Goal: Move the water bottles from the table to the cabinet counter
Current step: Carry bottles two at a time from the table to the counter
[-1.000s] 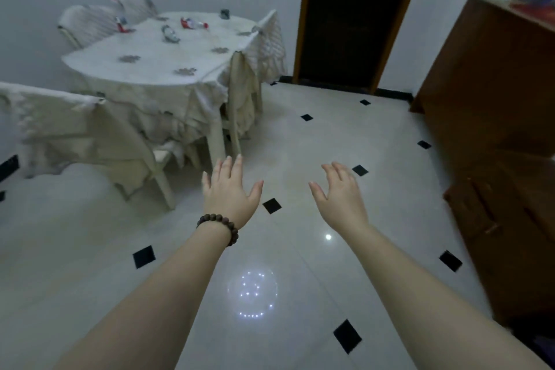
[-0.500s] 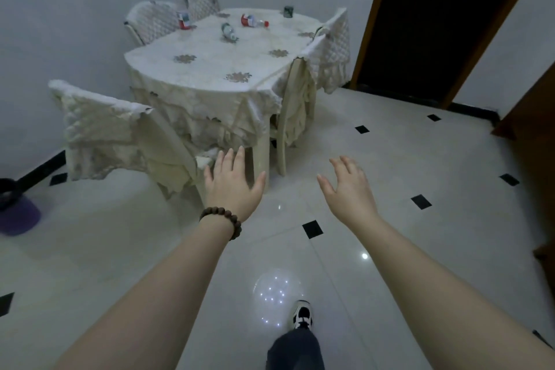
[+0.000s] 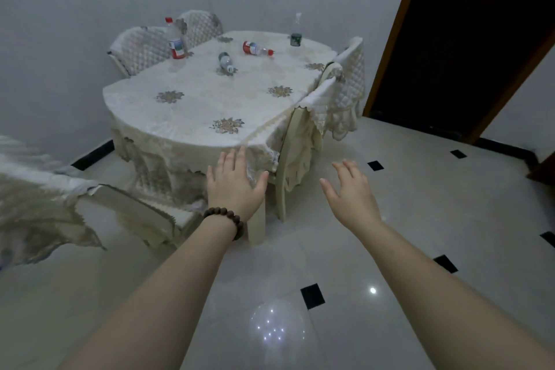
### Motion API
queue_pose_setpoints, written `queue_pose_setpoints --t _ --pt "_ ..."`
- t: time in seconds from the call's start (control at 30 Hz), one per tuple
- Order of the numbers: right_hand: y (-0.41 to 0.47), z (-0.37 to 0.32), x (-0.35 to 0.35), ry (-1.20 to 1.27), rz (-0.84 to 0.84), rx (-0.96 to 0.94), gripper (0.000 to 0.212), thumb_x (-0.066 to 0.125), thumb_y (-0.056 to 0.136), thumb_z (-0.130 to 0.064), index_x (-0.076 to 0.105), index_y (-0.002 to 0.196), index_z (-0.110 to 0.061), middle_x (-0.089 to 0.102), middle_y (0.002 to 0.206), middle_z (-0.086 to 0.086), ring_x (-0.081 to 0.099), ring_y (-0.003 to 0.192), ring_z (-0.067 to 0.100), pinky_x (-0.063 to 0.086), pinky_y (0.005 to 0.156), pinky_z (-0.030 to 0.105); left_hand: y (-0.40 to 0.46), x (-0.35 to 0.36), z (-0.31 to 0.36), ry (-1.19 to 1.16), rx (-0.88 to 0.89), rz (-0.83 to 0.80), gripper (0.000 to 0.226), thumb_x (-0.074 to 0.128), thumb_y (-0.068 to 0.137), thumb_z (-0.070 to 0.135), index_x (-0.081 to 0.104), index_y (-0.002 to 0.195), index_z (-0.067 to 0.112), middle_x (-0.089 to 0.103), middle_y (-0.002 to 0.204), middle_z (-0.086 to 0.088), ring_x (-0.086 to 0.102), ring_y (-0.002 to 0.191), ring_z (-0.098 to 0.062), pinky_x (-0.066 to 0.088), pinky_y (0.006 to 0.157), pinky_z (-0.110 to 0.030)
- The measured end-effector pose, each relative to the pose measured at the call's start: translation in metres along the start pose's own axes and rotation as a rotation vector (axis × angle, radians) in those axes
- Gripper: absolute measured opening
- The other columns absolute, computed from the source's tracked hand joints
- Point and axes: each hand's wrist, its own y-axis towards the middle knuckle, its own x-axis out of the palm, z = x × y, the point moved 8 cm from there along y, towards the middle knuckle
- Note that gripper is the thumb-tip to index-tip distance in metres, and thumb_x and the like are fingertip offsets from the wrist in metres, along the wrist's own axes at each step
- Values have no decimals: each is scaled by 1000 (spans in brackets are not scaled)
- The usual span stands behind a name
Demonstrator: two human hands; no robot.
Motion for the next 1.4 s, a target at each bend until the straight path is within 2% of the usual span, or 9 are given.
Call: queue_pose_setpoints --t 0.43,0.63,0.83,1.13,1.4 --pt "216 -23 52 6 -35 -100 56 45 96 -42 36 144 -14 26 156 7 15 146 22 15 119 40 182 52 -35 9 -117 2 72 37 94 54 16 152 18 21 158 -5 11 147 -21 7 119 -46" --pt "352 -53 91 -29 -83 -168 56 44 96 -45 35 144 -15 27 155 6 17 145 22 19 118 39 310 79 -59 -51 -193 18 71 38 95 52 16 152 16 21 158 -7 11 147 -22 9 118 -46" --pt "484 -81 100 3 -92 -214 54 43 98 -42 36 144 -14 26 155 8 16 145 23 18 117 38 437 86 -65 -74 -214 31 72 39 95 51 15 152 16 18 159 -7 9 148 -22 7 119 -45" --pt "598 -28 99 42 -81 -97 55 45 98 -40 35 144 -13 25 155 10 15 146 24 19 118 40 553 135 -20 -40 -141 -28 71 40 95 50 17 152 15 21 158 -9 12 147 -23 9 118 -45" --pt "723 27 90 17 -87 -140 55 44 98 -40 33 145 -13 25 156 8 14 146 22 16 116 36 646 197 20 -6 -186 -24 72 40 94 51 17 152 14 22 157 -10 13 146 -23 12 118 -45"
